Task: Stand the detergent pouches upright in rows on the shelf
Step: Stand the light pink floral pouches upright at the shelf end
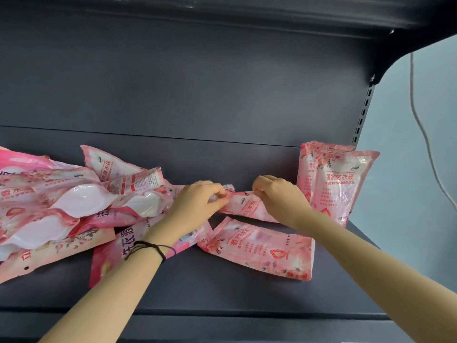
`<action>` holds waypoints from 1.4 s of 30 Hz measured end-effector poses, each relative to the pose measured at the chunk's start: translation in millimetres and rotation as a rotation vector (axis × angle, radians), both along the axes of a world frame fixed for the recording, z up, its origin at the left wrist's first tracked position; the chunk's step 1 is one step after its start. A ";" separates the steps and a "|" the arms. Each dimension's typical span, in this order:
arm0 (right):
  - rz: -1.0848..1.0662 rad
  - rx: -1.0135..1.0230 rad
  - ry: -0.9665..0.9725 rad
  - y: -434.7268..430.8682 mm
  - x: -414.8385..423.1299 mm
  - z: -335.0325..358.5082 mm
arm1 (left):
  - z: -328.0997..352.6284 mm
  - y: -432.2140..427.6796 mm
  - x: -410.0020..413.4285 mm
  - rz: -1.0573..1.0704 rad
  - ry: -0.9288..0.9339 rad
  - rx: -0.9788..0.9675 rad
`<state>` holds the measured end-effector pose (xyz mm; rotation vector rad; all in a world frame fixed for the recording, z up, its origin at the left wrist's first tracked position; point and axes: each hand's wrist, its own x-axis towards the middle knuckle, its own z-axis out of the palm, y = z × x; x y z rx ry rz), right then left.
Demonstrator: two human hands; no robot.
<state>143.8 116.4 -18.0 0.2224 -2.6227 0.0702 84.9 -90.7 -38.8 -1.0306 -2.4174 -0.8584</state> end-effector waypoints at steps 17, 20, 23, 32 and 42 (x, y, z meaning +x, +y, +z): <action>0.148 -1.219 0.154 33.9 -18.5 17.1 | 21.6 81.1 -17.7 -0.002 -0.564 1.056; 0.237 -1.448 0.146 37.3 -16.5 16.7 | 12.1 97.8 -16.5 -0.060 -0.795 0.932; 0.270 -1.443 0.160 37.2 -12.1 18.5 | 9.9 108.1 -10.9 -0.275 -0.904 1.004; 0.334 -1.511 0.298 76.5 28.5 33.5 | 29.6 149.0 24.3 -0.520 -0.956 1.146; 0.294 -1.602 0.287 162.1 75.8 -1.4 | 9.3 215.9 60.1 -0.452 -0.871 0.829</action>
